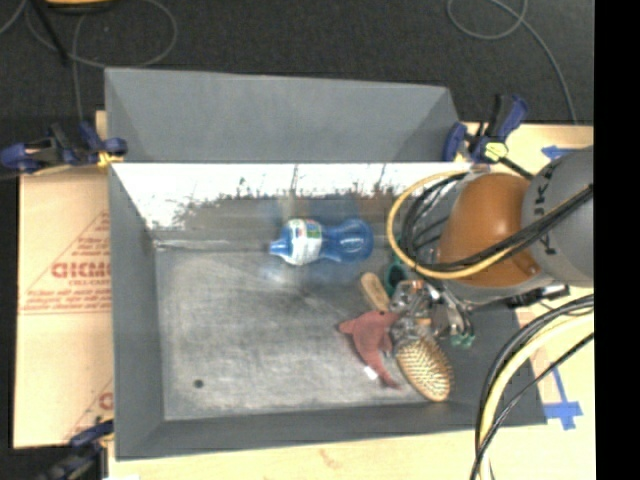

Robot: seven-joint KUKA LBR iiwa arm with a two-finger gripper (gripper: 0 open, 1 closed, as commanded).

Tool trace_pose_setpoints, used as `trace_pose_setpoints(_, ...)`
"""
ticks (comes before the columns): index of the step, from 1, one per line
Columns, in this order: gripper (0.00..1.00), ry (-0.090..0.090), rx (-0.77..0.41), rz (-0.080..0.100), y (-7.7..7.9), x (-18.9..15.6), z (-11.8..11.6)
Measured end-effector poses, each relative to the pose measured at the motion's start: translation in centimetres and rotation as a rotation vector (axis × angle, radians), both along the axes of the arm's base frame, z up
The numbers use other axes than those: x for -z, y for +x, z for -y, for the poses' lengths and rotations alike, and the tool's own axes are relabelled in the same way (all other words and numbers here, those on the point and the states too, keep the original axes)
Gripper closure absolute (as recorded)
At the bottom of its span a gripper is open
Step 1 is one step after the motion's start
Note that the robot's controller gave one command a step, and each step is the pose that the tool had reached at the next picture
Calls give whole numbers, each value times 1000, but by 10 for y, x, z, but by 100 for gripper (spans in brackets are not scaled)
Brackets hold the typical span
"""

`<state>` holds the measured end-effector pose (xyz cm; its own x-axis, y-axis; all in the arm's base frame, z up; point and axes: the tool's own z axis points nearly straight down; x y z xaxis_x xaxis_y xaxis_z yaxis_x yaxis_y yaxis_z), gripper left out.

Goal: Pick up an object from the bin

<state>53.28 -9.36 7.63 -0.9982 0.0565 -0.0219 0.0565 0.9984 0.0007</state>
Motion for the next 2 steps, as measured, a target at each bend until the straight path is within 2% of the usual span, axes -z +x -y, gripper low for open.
trace_pose_setpoints(1, 100, 2, 30, -18, 3, -105, 10)
trace_pose_setpoints(2, 100, 2, 30, -18, 3, -105, 10)
